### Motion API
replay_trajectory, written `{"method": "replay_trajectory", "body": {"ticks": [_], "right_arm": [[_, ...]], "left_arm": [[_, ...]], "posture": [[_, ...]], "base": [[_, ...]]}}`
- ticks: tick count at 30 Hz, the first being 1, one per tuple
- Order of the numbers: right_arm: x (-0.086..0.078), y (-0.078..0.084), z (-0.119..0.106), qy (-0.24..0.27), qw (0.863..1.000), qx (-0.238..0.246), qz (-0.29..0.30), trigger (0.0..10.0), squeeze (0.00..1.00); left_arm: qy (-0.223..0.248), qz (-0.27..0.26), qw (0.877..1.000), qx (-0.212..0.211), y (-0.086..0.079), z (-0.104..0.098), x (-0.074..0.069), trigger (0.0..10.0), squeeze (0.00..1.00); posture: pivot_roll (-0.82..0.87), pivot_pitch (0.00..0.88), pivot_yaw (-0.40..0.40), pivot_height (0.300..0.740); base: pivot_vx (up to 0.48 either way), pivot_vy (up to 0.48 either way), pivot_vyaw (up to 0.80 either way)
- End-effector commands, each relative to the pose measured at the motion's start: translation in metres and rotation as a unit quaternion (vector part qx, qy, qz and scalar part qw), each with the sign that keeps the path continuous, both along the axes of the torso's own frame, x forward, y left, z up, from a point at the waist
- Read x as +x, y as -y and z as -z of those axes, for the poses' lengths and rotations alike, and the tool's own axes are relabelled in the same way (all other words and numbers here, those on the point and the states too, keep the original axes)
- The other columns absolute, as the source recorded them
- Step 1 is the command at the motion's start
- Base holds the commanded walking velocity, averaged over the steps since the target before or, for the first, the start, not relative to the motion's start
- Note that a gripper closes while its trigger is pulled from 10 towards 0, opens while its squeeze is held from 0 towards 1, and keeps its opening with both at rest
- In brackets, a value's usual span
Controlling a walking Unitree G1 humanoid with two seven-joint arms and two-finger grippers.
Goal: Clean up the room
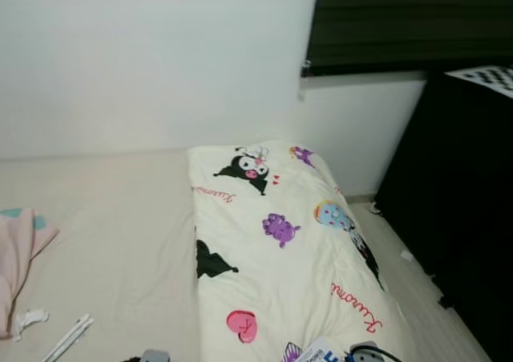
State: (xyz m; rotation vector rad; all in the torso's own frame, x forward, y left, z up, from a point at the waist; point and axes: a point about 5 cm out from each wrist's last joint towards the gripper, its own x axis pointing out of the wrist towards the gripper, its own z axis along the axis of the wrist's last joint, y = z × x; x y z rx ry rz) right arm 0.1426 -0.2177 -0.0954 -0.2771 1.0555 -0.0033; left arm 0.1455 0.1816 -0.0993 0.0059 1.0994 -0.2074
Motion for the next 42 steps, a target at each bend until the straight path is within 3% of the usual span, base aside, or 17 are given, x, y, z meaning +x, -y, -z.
{"method": "replay_trajectory", "body": {"ticks": [1,42], "right_arm": [[-0.0132,-0.0103,0.0072,-0.036,0.999,0.016,-0.008,10.0,0.0],[-0.0231,-0.0158,0.0115,-0.062,0.997,0.022,-0.027,10.0,0.0]], "left_arm": [[-0.008,0.002,1.0,0.001,-0.0013,0.0013,-0.0039,10.0,0.0],[-0.012,-0.003,1.0,0.006,-0.008,0.0022,-0.0089,10.0,0.0]], "posture": [[-0.02,0.0,-0.025,0.74],[0.01,0.0,-0.032,0.74]], "base": [[0.0,0.0,0.0],[0.0,0.0,0.0]]}}
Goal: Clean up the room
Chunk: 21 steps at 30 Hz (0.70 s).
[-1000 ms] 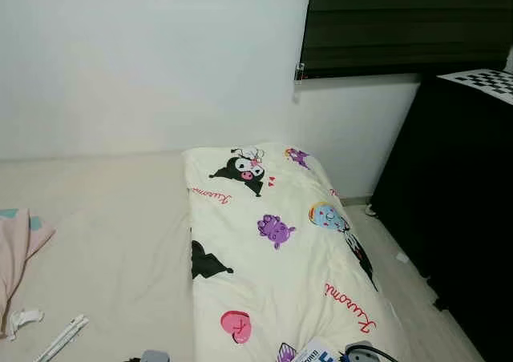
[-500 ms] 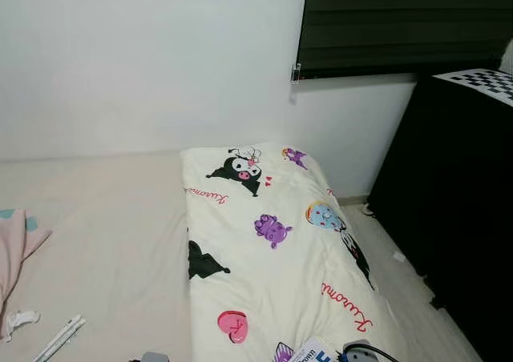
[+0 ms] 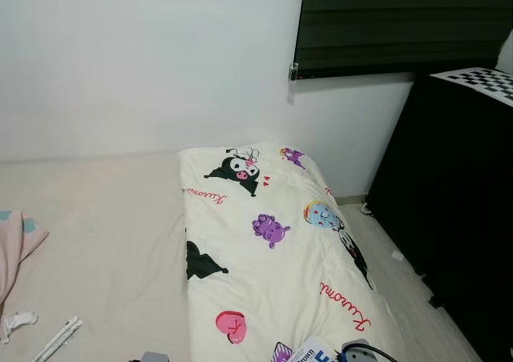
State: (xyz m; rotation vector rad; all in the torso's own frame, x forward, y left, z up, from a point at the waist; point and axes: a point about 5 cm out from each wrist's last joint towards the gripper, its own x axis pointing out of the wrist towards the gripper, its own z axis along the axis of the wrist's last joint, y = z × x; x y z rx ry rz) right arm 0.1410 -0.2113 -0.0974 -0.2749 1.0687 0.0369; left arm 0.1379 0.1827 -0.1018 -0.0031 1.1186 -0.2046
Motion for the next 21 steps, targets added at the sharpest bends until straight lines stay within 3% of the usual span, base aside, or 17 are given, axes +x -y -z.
{"method": "replay_trajectory", "body": {"ticks": [1,9,21], "right_arm": [[-0.0226,-0.0086,0.0098,-0.053,0.998,0.011,-0.01,10.0,0.0],[-0.0275,-0.0083,0.0112,-0.06,0.998,0.011,-0.009,10.0,0.0],[-0.0235,-0.0091,0.0101,-0.056,0.998,0.012,-0.014,10.0,0.0]], "left_arm": [[-0.004,0.0,1.0,0.008,-0.0073,0.0001,-0.003,10.0,0.0],[-0.007,0.004,1.0,0.009,-0.0075,0.0008,-0.0051,10.0,0.0],[0.006,-0.009,1.0,0.001,-0.0065,-0.0019,0.0028,10.0,0.0]], "posture": [[0.01,0.0,-0.031,0.74],[0.01,0.0,-0.031,0.74],[0.02,0.0,-0.042,0.74]], "base": [[0.0,0.0,0.0],[0.0,0.0,0.0],[0.0,0.0,0.0]]}}
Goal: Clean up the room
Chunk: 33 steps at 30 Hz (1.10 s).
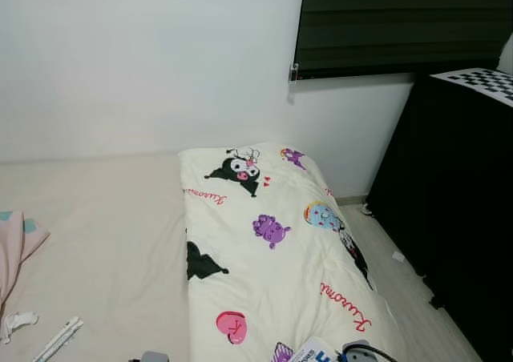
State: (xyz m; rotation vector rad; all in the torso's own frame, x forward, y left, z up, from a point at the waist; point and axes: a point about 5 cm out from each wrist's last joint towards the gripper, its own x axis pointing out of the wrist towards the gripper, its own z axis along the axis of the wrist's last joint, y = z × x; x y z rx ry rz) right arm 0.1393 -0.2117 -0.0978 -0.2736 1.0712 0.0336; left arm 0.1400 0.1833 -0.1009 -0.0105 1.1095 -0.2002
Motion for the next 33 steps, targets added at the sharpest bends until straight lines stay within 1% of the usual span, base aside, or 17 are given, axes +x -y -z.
{"method": "replay_trajectory", "body": {"ticks": [1,4,5,8,15,19,22,27,30,33], "right_arm": [[-0.022,-0.01,0.01,-0.055,0.998,0.012,-0.016,10.0,0.0],[-0.023,-0.007,0.01,-0.057,0.998,0.01,-0.017,10.0,0.0],[-0.025,-0.005,0.01,-0.06,0.998,0.008,-0.017,10.0,0.0],[-0.025,-0.004,0.01,-0.06,0.998,0.007,-0.018,10.0,0.0],[-0.022,-0.001,0.008,-0.053,0.998,0.007,-0.013,10.0,0.0],[-0.026,-0.002,0.01,-0.058,0.998,0.009,-0.01,10.0,0.0],[-0.027,-0.002,0.01,-0.059,0.998,0.01,-0.009,10.0,0.0],[-0.027,-0.002,0.01,-0.058,0.998,0.011,-0.004,10.0,0.0],[-0.028,-0.002,0.01,-0.058,0.998,0.011,-0.003,10.0,0.0],[-0.024,-0.001,0.009,-0.05,0.998,0.017,0.027,10.0,0.0]], "left_arm": [[0.001,-0.005,1.0,0.004,-0.006,-0.001,0.001,10.0,0.0],[0.001,-0.017,1.0,0.004,-0.01,-0.001,-0.002,10.0,0.0],[-0.003,-0.022,1.0,0.005,-0.013,0.0,-0.007,10.0,0.0],[-0.007,-0.021,1.0,0.006,-0.013,0.001,-0.009,10.0,0.0],[-0.004,-0.027,1.0,-0.001,-0.014,0.001,-0.01,10.0,0.0],[-0.006,-0.025,1.0,-0.003,-0.012,0.002,-0.012,10.0,0.0],[-0.006,-0.024,1.0,-0.003,-0.012,0.002,-0.011,10.0,0.0],[0.002,-0.023,1.0,-0.005,-0.012,-0.001,-0.004,10.0,0.0],[0.002,-0.024,1.0,-0.005,-0.012,-0.001,-0.004,10.0,0.0],[-0.004,-0.057,0.998,-0.003,-0.016,-0.001,-0.002,10.0,0.0]], "posture": [[0.02,0.0,-0.042,0.74],[0.03,0.0,-0.056,0.74],[0.03,0.0,-0.057,0.74],[0.03,0.0,-0.061,0.74],[0.02,0.0,-0.056,0.74],[0.02,0.0,-0.05,0.74],[0.02,0.0,-0.05,0.74],[0.01,0.0,-0.044,0.74],[0.01,0.0,-0.044,0.74],[0.0,0.0,-0.036,0.74]], "base": [[0.0,0.0,0.0],[0.0,0.0,0.0],[0.0,0.0,0.0],[0.0,0.0,0.0],[0.0,0.0,0.0],[0.0,0.0,0.0],[0.0,0.0,0.0],[0.0,0.0,0.0],[0.0,0.0,0.0],[0.0,0.0,0.0]]}}
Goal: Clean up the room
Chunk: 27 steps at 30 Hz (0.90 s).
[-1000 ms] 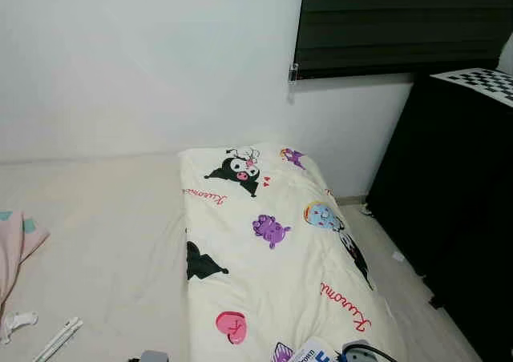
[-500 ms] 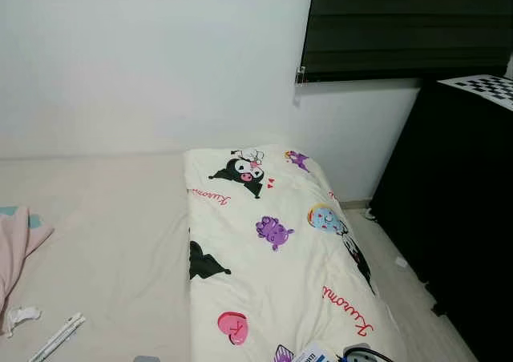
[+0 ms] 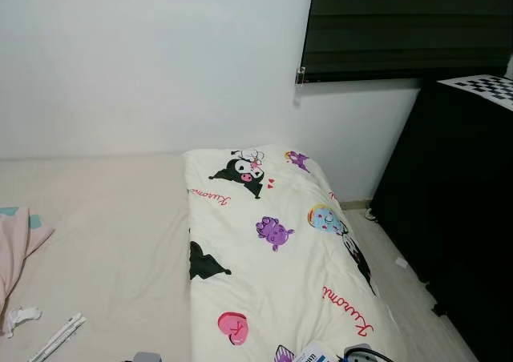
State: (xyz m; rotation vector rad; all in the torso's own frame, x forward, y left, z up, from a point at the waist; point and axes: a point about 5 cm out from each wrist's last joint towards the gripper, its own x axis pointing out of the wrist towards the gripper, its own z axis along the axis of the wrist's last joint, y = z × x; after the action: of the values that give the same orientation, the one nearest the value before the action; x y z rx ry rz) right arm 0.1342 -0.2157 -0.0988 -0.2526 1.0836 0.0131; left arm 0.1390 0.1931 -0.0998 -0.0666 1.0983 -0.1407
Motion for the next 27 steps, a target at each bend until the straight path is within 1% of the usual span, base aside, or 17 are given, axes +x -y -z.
{"method": "replay_trajectory", "body": {"ticks": [1,4,7,8,10,13,14,17,19,20,22,24,26,27], "right_arm": [[-0.019,-0.005,0.008,-0.046,0.999,0.014,0.013,10.0,0.0],[-0.018,-0.004,0.007,-0.046,0.999,0.01,0.005,10.0,0.0],[-0.009,0.0,0.004,-0.031,0.999,0.014,0.024,10.0,0.0],[-0.009,0.0,0.004,-0.031,0.999,0.014,0.024,10.0,0.0],[-0.007,0.001,0.003,-0.03,0.999,0.009,0.02,10.0,0.0],[-0.007,0.003,0.003,-0.03,0.999,0.007,0.029,10.0,0.0],[-0.005,0.003,0.002,-0.026,0.999,0.012,0.041,10.0,0.0],[-0.006,0.001,0.003,-0.029,0.999,0.008,0.018,10.0,0.0],[-0.006,0.0,0.003,-0.03,0.999,0.007,0.014,10.0,0.0],[-0.008,0.001,0.004,-0.03,0.999,0.013,0.038,10.0,0.0],[-0.008,0.0,0.004,-0.031,0.999,0.017,0.04,10.0,0.0],[-0.006,0.0,0.003,-0.03,0.999,0.013,0.03,10.0,0.0],[-0.006,0.0,0.003,-0.033,0.999,0.01,0.027,10.0,0.0],[-0.006,0.001,0.003,-0.031,0.999,0.013,0.04,10.0,0.0]], "left_arm": [[-0.008,-0.019,1.0,0.005,-0.007,0.0,-0.001,10.0,0.0],[-0.013,-0.014,1.0,0.01,-0.008,0.0,-0.001,10.0,0.0],[-0.004,-0.03,0.999,0.01,-0.01,-0.003,0.007,10.0,0.0],[-0.004,-0.03,0.999,0.01,-0.01,-0.003,0.007,10.0,0.0],[-0.004,-0.01,1.0,0.016,-0.01,-0.004,0.01,10.0,0.0],[-0.002,-0.007,1.0,0.025,-0.01,-0.005,0.012,10.0,0.0],[0.002,-0.014,1.0,0.02,-0.01,-0.006,0.015,10.0,0.0],[0.009,0.004,1.0,0.018,-0.008,-0.007,0.018,10.0,0.0],[0.009,0.007,1.0,0.019,-0.008,-0.007,0.019,10.0,0.0],[0.007,-0.004,1.0,0.018,-0.009,-0.007,0.019,10.0,0.0],[0.006,0.007,1.0,0.019,-0.009,-0.008,0.019,10.0,0.0],[0.01,0.008,1.0,0.026,-0.012,-0.01,0.024,10.0,0.0],[0.012,0.003,0.999,0.029,-0.014,-0.011,0.026,10.0,0.0],[0.016,0.001,0.999,0.028,-0.014,-0.012,0.028,10.0,0.0]], "posture": [[0.0,0.0,-0.036,0.74],[0.0,0.0,-0.03,0.74],[-0.01,0.0,-0.028,0.74],[-0.01,0.0,-0.028,0.74],[-0.01,0.0,-0.018,0.74],[-0.02,0.0,-0.017,0.74],[-0.02,0.0,-0.018,0.74],[-0.02,0.0,-0.011,0.74],[-0.02,0.0,-0.011,0.74],[-0.02,0.0,0.001,0.74],[-0.02,0.0,0.006,0.74],[-0.02,0.0,0.021,0.74],[-0.02,0.0,0.019,0.74],[-0.02,0.0,0.016,0.74]], "base": [[0.0,0.0,0.0],[0.0,0.0,0.0],[0.0,0.0,0.0],[0.0,0.0,0.0],[0.0,0.0,0.0],[0.0,0.0,0.0],[0.0,0.0,0.0],[0.0,0.0,0.0],[0.0,0.0,0.0],[0.0,0.0,0.0],[0.0,0.0,0.0],[0.0,0.0,0.0],[0.0,0.0,0.0],[0.0,0.0,0.0]]}}
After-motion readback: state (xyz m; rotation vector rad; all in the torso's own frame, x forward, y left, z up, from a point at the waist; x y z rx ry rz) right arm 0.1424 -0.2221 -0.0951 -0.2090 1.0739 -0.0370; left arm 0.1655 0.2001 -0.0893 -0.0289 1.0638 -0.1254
